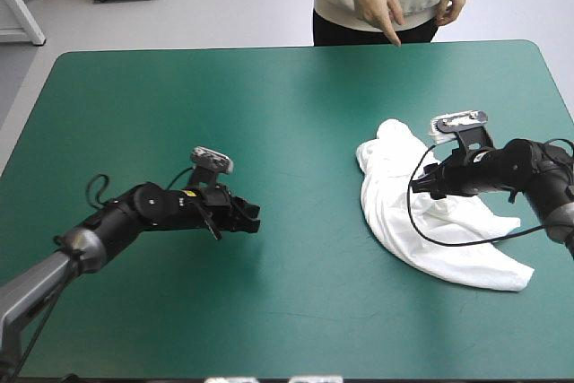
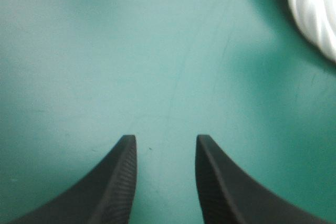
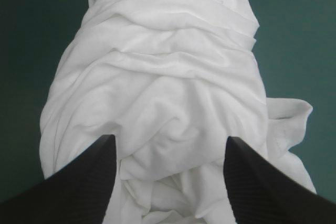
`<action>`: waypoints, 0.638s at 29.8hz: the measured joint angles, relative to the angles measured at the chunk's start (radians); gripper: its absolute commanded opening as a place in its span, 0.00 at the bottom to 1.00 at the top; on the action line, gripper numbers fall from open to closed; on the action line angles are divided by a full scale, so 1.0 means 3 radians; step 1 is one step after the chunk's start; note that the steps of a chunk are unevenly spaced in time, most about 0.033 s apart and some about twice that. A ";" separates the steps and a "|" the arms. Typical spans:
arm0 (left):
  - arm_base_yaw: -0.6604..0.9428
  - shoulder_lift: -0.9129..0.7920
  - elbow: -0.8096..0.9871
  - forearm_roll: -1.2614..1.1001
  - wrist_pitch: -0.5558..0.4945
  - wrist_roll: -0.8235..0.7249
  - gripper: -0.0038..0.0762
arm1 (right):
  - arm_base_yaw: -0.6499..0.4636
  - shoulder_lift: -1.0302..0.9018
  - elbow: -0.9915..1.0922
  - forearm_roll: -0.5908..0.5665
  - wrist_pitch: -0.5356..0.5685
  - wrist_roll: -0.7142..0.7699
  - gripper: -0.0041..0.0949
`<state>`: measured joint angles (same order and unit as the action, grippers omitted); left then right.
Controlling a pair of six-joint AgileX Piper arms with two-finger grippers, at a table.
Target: Fold the cloth
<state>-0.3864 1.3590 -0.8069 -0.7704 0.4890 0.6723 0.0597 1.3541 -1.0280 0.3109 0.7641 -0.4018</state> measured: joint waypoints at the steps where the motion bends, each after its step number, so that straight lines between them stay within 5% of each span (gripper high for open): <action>1: 0.0063 -0.0123 -0.0008 0.0048 0.0017 -0.0027 0.39 | 0.0000 0.0000 0.0000 0.0000 0.0000 0.0000 0.61; 12: 0.0851 -0.1555 -0.0287 0.1597 0.0657 -0.0998 0.39 | 0.0000 0.0000 0.0000 -0.0040 0.0011 0.0142 0.61; 19: 0.0931 -0.2210 -0.0310 0.2350 0.0911 -0.1731 0.39 | 0.0000 0.0054 -0.0004 -0.0444 0.0067 0.0494 0.61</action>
<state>-0.1071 0.6961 -0.9000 -0.0655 0.7621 0.1530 0.0597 1.3703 -1.0291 0.1775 0.7843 -0.2536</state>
